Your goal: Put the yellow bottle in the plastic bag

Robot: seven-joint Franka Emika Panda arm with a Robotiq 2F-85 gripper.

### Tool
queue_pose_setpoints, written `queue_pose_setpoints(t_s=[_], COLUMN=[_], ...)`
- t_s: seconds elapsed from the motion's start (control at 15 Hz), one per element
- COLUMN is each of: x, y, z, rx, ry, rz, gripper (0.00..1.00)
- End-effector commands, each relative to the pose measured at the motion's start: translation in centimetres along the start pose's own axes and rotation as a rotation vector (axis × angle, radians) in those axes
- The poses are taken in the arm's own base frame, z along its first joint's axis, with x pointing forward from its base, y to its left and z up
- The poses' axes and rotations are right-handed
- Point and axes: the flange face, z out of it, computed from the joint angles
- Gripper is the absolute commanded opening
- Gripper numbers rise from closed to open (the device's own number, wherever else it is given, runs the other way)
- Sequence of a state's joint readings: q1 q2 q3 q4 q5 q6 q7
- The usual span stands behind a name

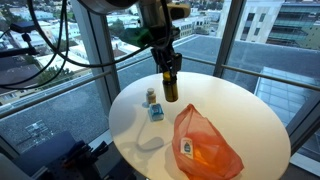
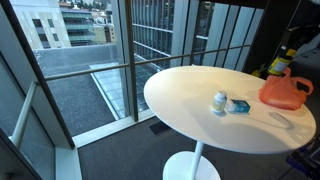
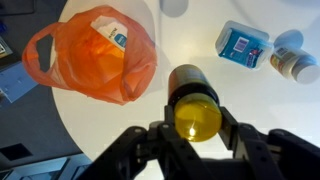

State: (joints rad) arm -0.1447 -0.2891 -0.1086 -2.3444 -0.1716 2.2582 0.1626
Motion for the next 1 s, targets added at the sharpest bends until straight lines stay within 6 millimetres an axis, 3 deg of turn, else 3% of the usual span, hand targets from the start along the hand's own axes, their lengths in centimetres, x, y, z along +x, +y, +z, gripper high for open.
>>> queue_pose_setpoints(t_s=[0.0,0.47,0.93], x=[0.0,0.0,-0.7], y=[2.4,8.4,13.0], z=[-3.2,-5.6,-3.5], rx=[-0.018,-0.036,-0.045], ry=[0.038,0.085,0.053], rz=[0.049,0.176,0.267], gripper=[0.2,0.2,0.2])
